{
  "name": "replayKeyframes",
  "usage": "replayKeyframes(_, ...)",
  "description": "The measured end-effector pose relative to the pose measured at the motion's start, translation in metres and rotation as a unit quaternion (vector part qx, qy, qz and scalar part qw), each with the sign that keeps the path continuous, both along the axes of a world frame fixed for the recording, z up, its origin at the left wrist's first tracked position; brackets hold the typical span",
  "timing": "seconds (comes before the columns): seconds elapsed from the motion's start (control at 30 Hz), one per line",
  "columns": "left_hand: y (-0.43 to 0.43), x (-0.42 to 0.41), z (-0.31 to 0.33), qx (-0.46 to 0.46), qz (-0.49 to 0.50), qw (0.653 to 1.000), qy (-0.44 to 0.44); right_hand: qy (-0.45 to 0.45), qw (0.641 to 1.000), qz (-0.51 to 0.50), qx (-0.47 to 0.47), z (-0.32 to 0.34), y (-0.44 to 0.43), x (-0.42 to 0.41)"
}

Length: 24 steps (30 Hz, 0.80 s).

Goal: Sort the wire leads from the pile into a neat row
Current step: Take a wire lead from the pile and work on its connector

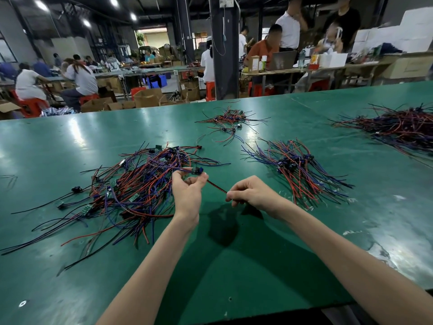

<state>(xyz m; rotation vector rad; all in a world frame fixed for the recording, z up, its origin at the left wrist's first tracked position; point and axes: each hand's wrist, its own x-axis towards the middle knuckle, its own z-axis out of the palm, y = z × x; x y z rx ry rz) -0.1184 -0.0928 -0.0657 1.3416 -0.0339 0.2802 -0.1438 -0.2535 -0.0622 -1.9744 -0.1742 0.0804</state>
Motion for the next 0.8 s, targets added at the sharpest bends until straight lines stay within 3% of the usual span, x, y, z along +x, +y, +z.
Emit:
replayKeyframes(0.33,0.014,0.007,0.006,-0.026,0.038,0.999,0.015,-0.02,0.999,0.015,-0.034,-0.002,-0.001,0.001)
replayKeyframes(0.8,0.011,0.007,0.005,-0.016,0.012,1.0,0.02,0.054,0.986,0.159,-0.005,0.008,-0.022,-0.003)
